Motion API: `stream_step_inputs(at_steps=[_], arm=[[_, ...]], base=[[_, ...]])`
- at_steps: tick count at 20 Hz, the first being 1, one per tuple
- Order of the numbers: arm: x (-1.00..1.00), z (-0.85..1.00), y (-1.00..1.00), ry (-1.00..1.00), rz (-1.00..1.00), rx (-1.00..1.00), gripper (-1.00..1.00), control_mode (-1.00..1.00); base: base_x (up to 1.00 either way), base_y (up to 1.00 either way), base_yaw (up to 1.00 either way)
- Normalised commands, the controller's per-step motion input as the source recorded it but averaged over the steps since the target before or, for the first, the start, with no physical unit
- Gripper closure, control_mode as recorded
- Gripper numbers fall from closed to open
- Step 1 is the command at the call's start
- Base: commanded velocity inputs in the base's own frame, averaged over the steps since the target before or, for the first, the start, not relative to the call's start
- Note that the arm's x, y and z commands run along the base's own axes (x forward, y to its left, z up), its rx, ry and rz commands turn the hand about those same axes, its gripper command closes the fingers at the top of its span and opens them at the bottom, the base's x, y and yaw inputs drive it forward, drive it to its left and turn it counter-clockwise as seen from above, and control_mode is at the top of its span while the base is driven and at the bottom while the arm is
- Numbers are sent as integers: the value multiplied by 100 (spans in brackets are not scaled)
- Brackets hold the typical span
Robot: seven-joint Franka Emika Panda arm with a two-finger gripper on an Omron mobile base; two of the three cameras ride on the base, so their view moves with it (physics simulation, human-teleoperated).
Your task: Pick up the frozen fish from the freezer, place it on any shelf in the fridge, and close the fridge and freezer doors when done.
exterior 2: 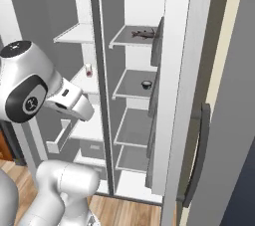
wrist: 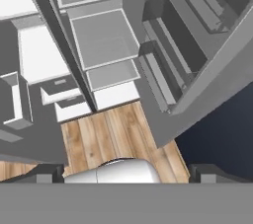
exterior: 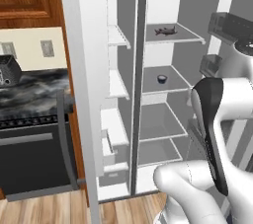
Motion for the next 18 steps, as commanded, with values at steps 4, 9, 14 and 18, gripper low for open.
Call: stream_step_inputs(at_steps=[4,9,14,18], arm=[[0,0,0,0,0,0,-100,100],[0,0,0,0,0,0,-100,100],[0,0,0,0,0,0,-100,100],[0,0,0,0,0,0,-100,100]], base=[[-54,0,0],[-49,0,0],[-36,0,0],[-26,0,0]])
